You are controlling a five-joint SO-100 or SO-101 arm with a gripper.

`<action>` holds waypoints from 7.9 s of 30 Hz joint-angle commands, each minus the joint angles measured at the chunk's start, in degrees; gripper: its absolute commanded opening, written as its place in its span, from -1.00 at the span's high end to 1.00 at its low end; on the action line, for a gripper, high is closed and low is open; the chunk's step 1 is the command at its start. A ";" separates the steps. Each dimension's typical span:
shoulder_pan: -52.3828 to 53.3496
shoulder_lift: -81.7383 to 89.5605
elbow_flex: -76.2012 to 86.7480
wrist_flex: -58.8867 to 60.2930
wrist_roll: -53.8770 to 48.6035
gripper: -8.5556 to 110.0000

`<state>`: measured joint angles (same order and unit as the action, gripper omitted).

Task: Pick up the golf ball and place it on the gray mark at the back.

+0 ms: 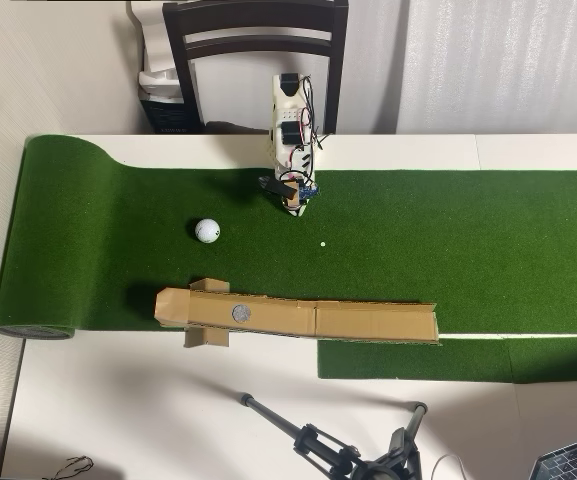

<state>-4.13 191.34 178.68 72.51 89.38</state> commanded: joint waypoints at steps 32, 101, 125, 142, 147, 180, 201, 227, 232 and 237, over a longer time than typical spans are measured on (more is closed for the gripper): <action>0.26 5.01 4.31 0.09 -0.26 0.85; 11.51 -51.06 -60.56 3.69 -12.57 0.22; 27.51 -71.81 -83.32 15.56 -27.33 0.22; 41.48 -71.89 -83.41 6.33 -28.92 0.10; 42.36 -71.89 -83.41 2.72 -29.44 0.10; 39.29 -89.30 -83.41 6.59 -29.62 0.10; 40.61 -98.88 -86.92 1.76 -27.42 0.10; 40.08 -99.58 -84.90 1.67 -24.43 0.10; 38.85 -99.67 -84.81 1.58 -24.35 0.10; 38.67 -99.67 -82.79 1.58 -24.35 0.10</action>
<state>34.80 90.53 96.15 75.41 65.04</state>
